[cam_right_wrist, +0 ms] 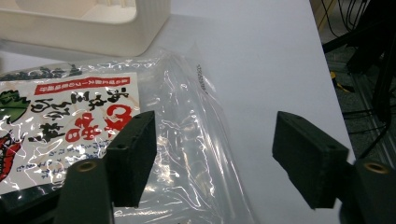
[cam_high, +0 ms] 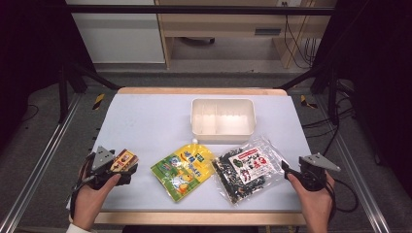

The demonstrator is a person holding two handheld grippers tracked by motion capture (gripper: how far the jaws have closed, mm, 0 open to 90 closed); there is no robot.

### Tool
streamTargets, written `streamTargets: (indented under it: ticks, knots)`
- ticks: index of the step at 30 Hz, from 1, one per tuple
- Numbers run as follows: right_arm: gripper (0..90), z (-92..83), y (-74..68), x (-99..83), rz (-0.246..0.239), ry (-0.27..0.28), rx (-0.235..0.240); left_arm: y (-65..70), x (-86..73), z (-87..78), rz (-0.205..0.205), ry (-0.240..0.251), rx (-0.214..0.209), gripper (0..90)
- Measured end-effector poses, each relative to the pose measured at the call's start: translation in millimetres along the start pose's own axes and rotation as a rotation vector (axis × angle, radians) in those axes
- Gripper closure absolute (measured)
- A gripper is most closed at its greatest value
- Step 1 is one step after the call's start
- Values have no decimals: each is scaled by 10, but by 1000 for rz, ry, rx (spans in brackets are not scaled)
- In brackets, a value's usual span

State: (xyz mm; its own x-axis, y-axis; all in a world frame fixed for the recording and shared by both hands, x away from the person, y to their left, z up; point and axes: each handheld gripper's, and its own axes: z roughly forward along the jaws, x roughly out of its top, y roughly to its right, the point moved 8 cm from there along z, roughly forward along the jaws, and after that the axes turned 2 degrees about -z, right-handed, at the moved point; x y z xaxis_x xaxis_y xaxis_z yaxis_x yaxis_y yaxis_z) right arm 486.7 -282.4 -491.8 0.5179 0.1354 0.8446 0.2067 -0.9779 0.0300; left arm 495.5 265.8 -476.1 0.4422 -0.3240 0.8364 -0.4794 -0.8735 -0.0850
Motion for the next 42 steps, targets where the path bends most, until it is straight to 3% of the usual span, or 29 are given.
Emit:
streamTargets:
  ticks: [7,14,19,31,42]
  knots:
    - [476,14,111,-89,39,-18,20,20,3,10,14,-3,-3,55]
    - [538,33,89,-124,40,-34,53,43,-4,18,34,-13,-8,64]
    - [551,77,108,-169,50,-56,57,69,-9,30,52,-23,-9,65]
    - [611,217,197,-319,144,-128,106,112,-7,32,76,-28,-17,72]
    - [706,227,167,-334,178,-131,142,125,-7,35,80,-32,-21,76]
